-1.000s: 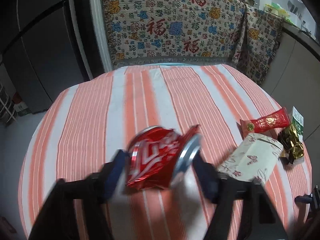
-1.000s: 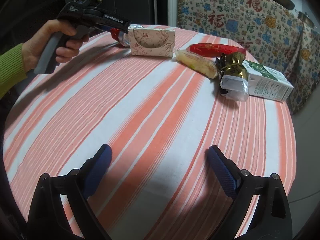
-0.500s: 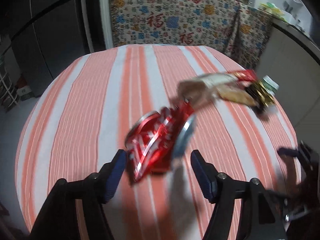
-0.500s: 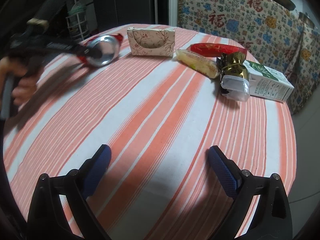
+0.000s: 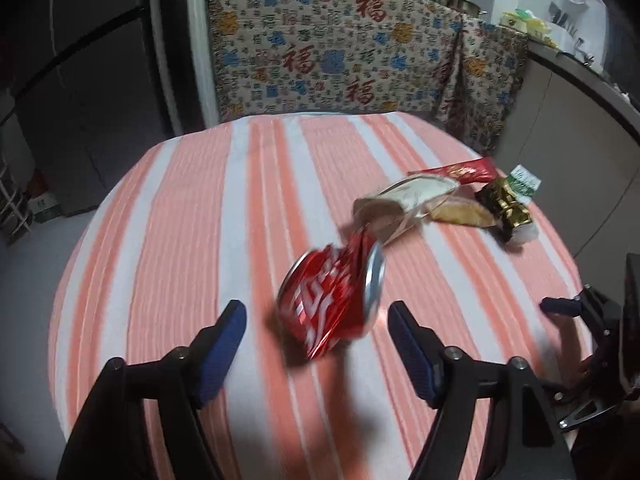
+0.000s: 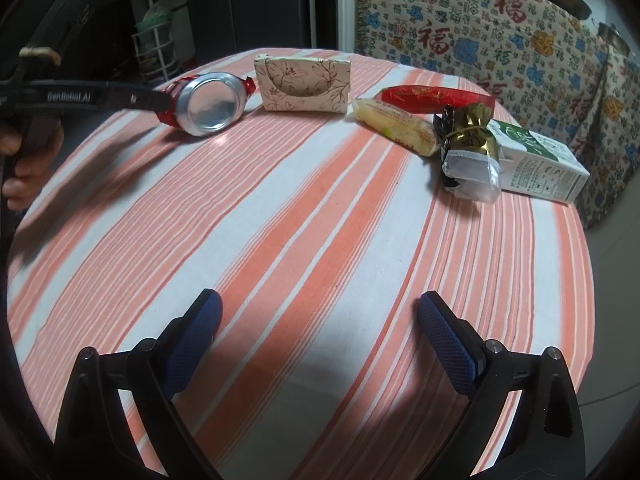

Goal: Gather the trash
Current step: 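Grasp the crushed red cola can with the left tool, then grasp the gold-wrapped candy with the right tool while the left tool holds the cola can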

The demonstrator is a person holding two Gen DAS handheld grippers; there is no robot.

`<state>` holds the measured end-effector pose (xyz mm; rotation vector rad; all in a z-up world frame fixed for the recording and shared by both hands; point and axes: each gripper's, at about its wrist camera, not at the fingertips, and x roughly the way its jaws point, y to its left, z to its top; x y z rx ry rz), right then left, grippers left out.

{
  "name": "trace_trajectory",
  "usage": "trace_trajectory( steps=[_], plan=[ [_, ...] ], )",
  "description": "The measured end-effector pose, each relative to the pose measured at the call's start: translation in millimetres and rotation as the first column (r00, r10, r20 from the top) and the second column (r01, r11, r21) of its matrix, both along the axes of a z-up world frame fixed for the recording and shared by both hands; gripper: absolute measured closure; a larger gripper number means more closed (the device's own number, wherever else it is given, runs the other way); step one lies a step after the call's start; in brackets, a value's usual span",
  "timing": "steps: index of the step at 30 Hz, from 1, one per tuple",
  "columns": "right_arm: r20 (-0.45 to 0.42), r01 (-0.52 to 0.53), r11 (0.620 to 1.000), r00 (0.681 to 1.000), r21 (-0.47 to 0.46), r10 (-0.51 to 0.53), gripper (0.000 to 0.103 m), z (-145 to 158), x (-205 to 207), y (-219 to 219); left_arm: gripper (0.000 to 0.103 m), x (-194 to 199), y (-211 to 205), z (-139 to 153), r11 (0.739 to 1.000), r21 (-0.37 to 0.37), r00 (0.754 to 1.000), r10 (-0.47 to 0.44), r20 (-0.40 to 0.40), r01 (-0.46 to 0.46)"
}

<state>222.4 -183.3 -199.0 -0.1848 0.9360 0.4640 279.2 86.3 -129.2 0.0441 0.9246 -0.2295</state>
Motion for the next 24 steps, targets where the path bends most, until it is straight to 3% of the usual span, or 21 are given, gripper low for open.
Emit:
trace_trajectory(
  steps=[8, 9, 11, 12, 15, 19, 24],
  plan=[
    [-0.001, 0.0, 1.0, 1.0, 0.002, 0.0, 0.003, 0.4, -0.1, -0.1, 0.021, 38.0, -22.6, -24.9, 0.995, 0.032, 0.995, -0.091, -0.045, 0.092],
    [-0.001, 0.0, 1.0, 1.0, 0.004, 0.0, 0.003, 0.2, 0.4, -0.3, 0.026, 39.1, -25.1, -26.7, 0.995, 0.046, 0.996, -0.088, -0.032, 0.089],
    [-0.006, -0.004, 1.0, 1.0, 0.015, 0.004, 0.003, 0.2, 1.4, -2.4, 0.047, 38.8, -25.6, -30.3, 0.996, 0.047, 0.997, -0.072, -0.035, 0.074],
    [-0.009, -0.005, 1.0, 1.0, 0.018, 0.005, 0.005, 1.0, 2.2, -5.1, 0.047, 37.0, -24.7, -32.0, 0.998, 0.035, 0.997, -0.057, -0.047, 0.059],
    [0.013, 0.076, 0.996, 0.997, 0.039, -0.077, 0.008, 9.6, 12.5, -26.7, 0.047, 16.2, -25.6, -30.2, 0.999, 0.038, 0.999, -0.026, -0.023, 0.027],
    [0.018, 0.262, 0.96, 0.964, 0.101, -0.265, 0.009, 17.4, 45.3, -67.4, 0.047, -16.3, -29.8, -27.4, 0.999, 0.01, 0.999, 0.033, -0.021, -0.033],
    [0.002, 0.29, 0.949, 0.956, 0.126, -0.292, 0.025, 17.5, 85.8, -64.1, 0.047, -45.5, -34.6, -28.1, 0.992, -0.072, 0.994, 0.103, -0.038, -0.105]
  ],
)
